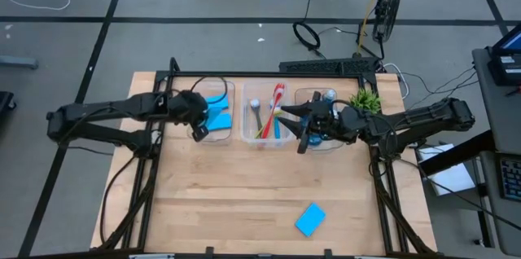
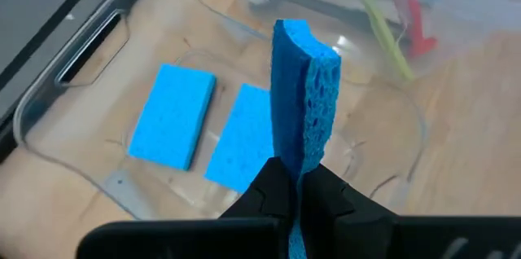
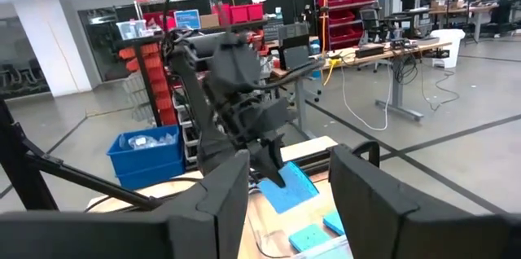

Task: Pick & Place Kitchen Sink Supplies
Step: Put the blue sponge into the left transparent bin

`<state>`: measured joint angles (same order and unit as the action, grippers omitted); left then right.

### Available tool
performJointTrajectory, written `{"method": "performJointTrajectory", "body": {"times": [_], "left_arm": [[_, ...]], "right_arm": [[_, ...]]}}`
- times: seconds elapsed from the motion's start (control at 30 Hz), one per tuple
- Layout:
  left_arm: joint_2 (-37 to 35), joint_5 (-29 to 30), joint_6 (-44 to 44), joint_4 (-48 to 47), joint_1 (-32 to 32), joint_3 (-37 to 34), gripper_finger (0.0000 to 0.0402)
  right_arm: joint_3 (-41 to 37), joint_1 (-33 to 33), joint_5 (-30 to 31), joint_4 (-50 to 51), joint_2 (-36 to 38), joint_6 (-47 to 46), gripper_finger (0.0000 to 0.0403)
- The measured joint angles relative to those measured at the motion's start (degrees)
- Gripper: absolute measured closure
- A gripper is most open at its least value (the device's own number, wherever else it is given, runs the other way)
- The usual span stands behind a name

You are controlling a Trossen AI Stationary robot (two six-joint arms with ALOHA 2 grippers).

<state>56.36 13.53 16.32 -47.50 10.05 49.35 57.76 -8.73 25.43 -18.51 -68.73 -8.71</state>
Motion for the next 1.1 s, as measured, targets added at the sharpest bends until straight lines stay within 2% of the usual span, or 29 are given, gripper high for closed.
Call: {"method": "performJointTrajectory", "body": {"times": [0.27,0.4,0.53,0.83,1.1], "left_arm": [[4.65,-10.87,-15.42,1.13,9.56,0.00,0.0394],[7.00,-13.55,-21.50,0.94,12.99,0.25,0.0395],[10.37,-15.96,-26.97,0.69,15.45,3.50,0.0395],[20.71,-18.21,-38.56,-13.07,19.59,13.07,0.0395],[25.91,-22.95,-46.00,-14.15,20.89,15.00,0.0395]], "right_arm": [[0.00,0.00,0.00,2.17,-0.02,0.00,0.0245],[0.00,0.00,0.00,2.15,-0.01,0.00,0.0243],[0.00,0.00,0.00,2.13,-0.02,0.00,0.0245],[0.00,0.00,0.00,2.15,-0.02,0.00,0.0242],[0.00,0.00,0.00,2.15,-0.02,-0.01,0.0241]]}}
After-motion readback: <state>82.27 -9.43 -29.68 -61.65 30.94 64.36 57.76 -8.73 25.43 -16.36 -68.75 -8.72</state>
